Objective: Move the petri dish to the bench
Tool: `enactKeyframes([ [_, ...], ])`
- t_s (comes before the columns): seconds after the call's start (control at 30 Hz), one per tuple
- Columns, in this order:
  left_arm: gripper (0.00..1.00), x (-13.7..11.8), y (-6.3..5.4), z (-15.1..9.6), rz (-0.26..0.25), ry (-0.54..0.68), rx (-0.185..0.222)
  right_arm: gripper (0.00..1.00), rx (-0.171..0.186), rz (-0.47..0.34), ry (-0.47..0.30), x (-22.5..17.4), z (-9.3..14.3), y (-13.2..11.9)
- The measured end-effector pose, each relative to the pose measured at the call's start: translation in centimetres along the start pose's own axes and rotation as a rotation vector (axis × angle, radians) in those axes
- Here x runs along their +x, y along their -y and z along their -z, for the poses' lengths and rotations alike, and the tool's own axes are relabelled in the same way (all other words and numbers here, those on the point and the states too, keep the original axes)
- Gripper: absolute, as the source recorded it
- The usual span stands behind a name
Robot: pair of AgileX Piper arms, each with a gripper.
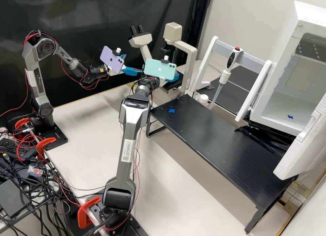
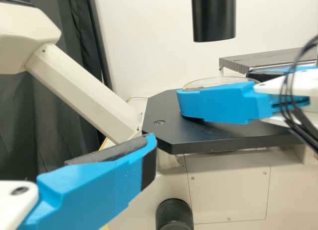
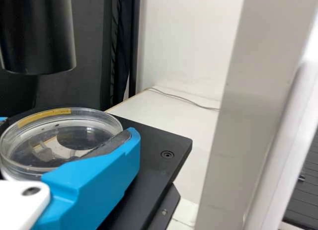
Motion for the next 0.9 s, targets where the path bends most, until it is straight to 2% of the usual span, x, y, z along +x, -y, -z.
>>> enactKeyframes([
  [0.17, 1.0, 0.0, 0.0, 0.0, 0.0, 0.0, 0.0, 0.0, 0.005, 0.002, -0.008, -0.7, -0.3, 0.0],
  [0.27, 1.0, 0.0, 0.0, 0.0, 0.0, 0.0, 0.0, 0.0, 0.003, 0.003, -0.038, -2.1, -0.5, -0.3],
  [0.3, 1.0, 0.0, 0.0, 0.0, 0.0, 0.0, 0.0, 0.0, 0.017, 0.004, -0.046, -2.5, -0.5, -0.4],
  [0.33, 1.0, 0.0, 0.0, 0.0, 0.0, 0.0, 0.0, 0.0, 0.011, 0.004, -0.06, -3.1, -0.4, -0.6],
  [0.37, 1.0, 0.0, 0.0, 0.0, 0.0, 0.0, 0.0, 0.0, 0.021, -0.001, -0.072, -3.6, -0.2, -0.9],
  [0.43, 1.0, 0.0, 0.0, 0.0, 0.0, 0.0, 0.0, 0.0, 0.01, -0.015, -0.099, -4.8, -0.2, -1.4],
  [0.47, 1.0, 0.0, 0.0, 0.0, 0.0, 0.0, 0.0, 0.0, 0.017, -0.013, -0.105, -5.2, -0.3, -1.4],
  [0.53, 1.0, 0.0, 0.0, 0.0, 0.0, 0.0, 0.0, 0.0, 0.063, -0.001, -0.124, -6.7, -0.5, -1.7],
  [0.63, 1.0, 0.0, 0.0, 0.0, 0.0, 0.0, 0.0, 0.0, 0.092, 0.002, -0.139, -8.0, -0.6, -2.2],
  [0.83, 1.0, 0.0, 0.0, 0.0, 0.0, 0.0, 0.0, 0.0, 0.116, -0.029, -0.181, -12.0, -1.8, -3.1],
  [0.9, 1.0, 0.0, 0.0, 0.0, 0.0, 0.0, 0.0, 0.0, 0.112, -0.057, -0.196, -13.2, -2.5, -3.6],
])
